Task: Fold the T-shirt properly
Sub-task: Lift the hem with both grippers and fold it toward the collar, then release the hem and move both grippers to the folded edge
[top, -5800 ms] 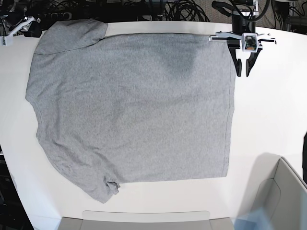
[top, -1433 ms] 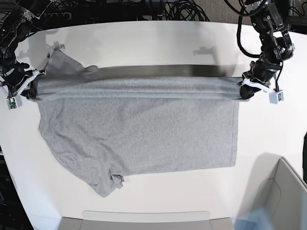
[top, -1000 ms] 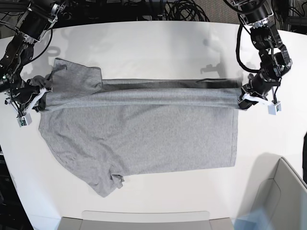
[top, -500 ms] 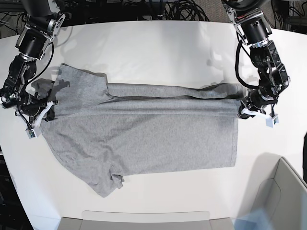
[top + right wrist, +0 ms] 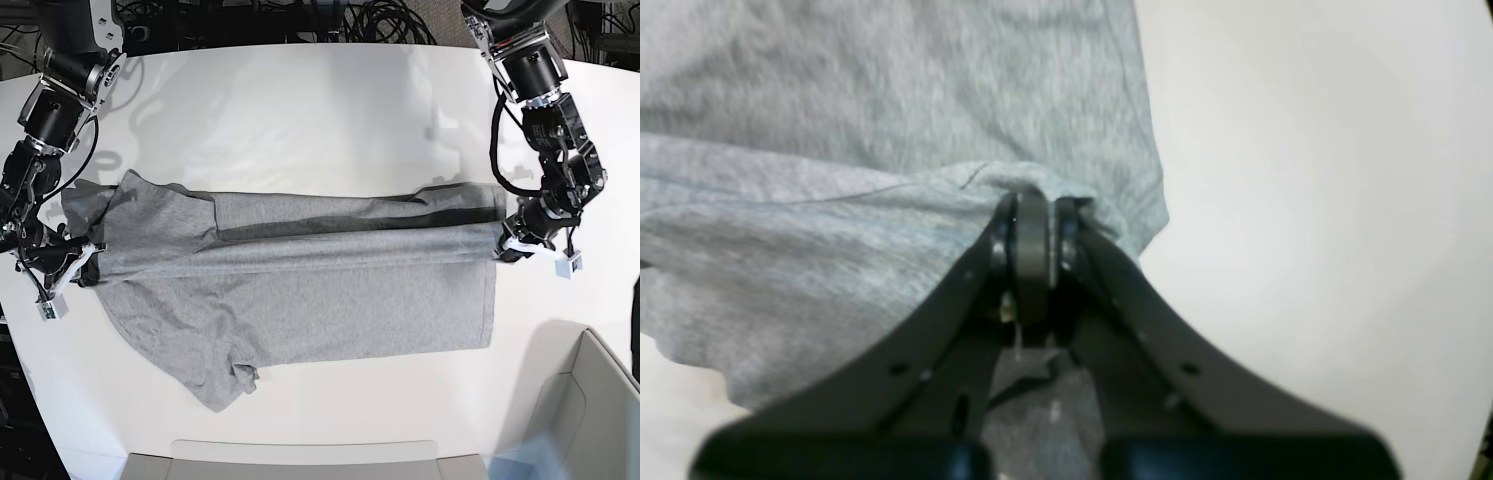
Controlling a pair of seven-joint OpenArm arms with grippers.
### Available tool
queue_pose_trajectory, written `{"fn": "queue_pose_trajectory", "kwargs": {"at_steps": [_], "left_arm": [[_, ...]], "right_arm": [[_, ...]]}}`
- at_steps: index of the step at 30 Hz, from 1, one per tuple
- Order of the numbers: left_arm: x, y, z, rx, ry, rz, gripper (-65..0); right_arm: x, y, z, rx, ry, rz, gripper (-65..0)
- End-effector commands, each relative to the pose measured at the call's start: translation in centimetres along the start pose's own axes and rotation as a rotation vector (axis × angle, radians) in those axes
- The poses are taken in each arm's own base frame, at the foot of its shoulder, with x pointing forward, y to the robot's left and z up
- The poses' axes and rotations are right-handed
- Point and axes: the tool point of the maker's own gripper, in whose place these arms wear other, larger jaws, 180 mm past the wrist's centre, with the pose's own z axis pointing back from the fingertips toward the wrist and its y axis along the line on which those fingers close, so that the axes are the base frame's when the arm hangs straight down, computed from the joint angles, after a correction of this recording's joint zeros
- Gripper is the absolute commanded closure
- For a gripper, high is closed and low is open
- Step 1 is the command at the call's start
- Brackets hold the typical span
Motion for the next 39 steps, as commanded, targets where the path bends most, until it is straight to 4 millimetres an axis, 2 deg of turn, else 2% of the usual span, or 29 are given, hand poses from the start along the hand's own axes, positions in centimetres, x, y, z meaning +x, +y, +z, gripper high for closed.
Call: {"fn": "queue_pose_trajectory", "kwargs": {"at_steps": [1,3,6,7,9,11,13,17,20,27,30,32,34,36,39], "left_arm": [[1.8,0.1,0.1,0.008,-0.051,-0.003,0.0],[2.5,-0.3,-0.3,-0.001,-0.077,0.005,0.0],[2.3,-1.3,-0.8,-0.013,-0.079,-0.034,-0.1],[2.2,-1.3,-0.8,-0.014,-0.077,-0.036,-4.0],[2.1,-1.2,-0.7,-0.011,-0.076,-0.036,-9.7],[2.2,-1.2,-0.7,-0.011,-0.078,-0.035,-11.6],[2.4,-1.2,-0.7,-0.012,-0.081,-0.036,-11.6],[2.5,-1.2,-0.6,-0.012,-0.086,-0.038,-11.6],[4.1,-2.4,0.6,-0.026,-0.141,-0.073,-11.5],[5.7,-3.2,2.6,-0.027,-0.197,-0.146,-11.5],[3.8,-2.3,2.9,-0.011,-0.163,-0.159,-8.5],[2.1,-2.8,2.3,-0.021,-0.129,-0.185,-2.0],[0.7,-3.8,1.5,-0.04,-0.084,-0.222,0.0],[-0.9,-4.5,0.6,-0.056,-0.034,-0.242,0.0],[-1.4,-5.5,-0.1,-0.077,-0.034,-0.262,0.0]], "right_arm": [[2.0,-0.8,0.6,-0.009,-0.041,0.025,0.0],[1.7,-0.7,0.0,0.006,-0.031,0.007,0.0],[1.9,-0.4,-0.6,0.025,-0.074,-0.014,0.0],[2.0,-0.4,-0.7,0.028,-0.086,-0.019,0.0],[2.3,-0.4,-0.7,0.029,-0.102,-0.02,-7.4],[2.7,-0.4,-0.4,0.026,-0.118,-0.014,-16.0],[3.4,-0.6,0.0,0.017,-0.133,-0.004,-20.7],[5.0,-1.5,1.3,-0.017,-0.172,0.029,-20.5],[5.8,-2.0,2.2,-0.041,-0.186,0.052,-20.5],[7.3,-1.3,4.7,-0.096,-0.245,0.155,-20.5],[5.5,-0.7,5.0,-0.109,-0.182,0.188,-16.8],[3.7,-0.2,4.3,-0.096,-0.121,0.18,-8.7],[1.8,0.9,3.1,-0.062,-0.087,0.154,0.0],[0.3,1.5,1.9,-0.029,-0.066,0.12,0.0],[-1.6,2.4,0.1,0.026,-0.028,0.087,0.0]]}}
